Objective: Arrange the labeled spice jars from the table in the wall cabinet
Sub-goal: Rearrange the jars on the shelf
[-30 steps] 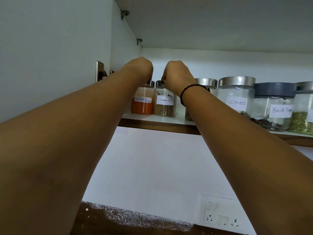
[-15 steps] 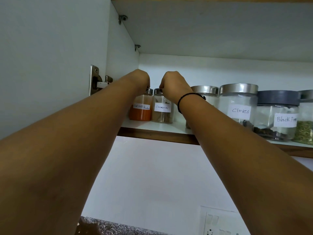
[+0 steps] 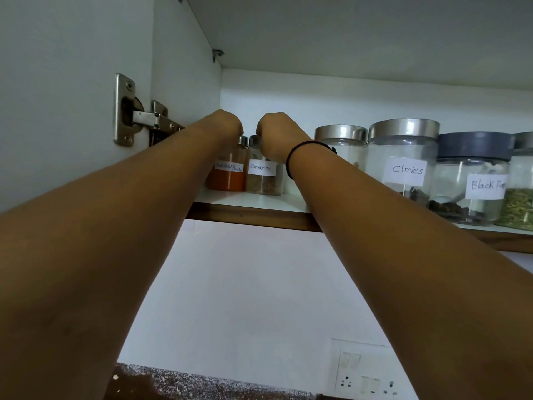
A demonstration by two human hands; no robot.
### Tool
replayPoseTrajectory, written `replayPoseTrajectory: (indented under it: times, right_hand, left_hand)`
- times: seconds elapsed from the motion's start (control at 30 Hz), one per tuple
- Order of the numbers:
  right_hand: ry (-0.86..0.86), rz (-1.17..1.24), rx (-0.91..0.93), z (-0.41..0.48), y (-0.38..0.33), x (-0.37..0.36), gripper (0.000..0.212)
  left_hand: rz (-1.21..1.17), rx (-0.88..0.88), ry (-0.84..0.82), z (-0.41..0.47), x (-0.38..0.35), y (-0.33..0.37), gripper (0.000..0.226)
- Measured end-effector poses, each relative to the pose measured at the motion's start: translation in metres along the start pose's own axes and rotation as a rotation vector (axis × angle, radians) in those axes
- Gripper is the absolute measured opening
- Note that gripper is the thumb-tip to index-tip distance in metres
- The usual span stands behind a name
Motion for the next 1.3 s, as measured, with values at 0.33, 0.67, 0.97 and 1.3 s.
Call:
replayPoseTrajectory:
  times: [0.33, 0.67, 0.97, 1.3]
  right_hand:
    - [-0.107, -0.051, 0.026, -0.001, 0.004, -0.011, 0.017]
    - [-0.001, -0.248, 0.046, -0.011, 0.0, -0.017, 0.038]
    - [0.26, -0.307, 0.057, -0.023, -0.011, 0.003, 0.047]
    - [0.387, 0.006, 0.175, -0.087, 0.02, 0.065, 0.045]
  left_hand:
    - [0.261, -0.098, 0.033, 0.001, -0.011, -0.004, 0.037]
    - [0.17, -0.066, 0.067, -0.003, -0.02, 0.0, 0.031]
    - [-0.154, -0.208, 0.361, -0.012, -0.012, 0.007, 0.067]
    - [-0.348, -0.444, 0.412, -0.045, 0.001, 0.04, 0.058]
Point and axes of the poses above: each hand's wrist, its own z-axis towards the middle knuckle, its own x-axis out of the back of the hand, y = z × x, the point moved 1 cm from there along z, towards the middle knuckle, and after that the axes turned 4 degrees about -y, right-handed, at the moved point
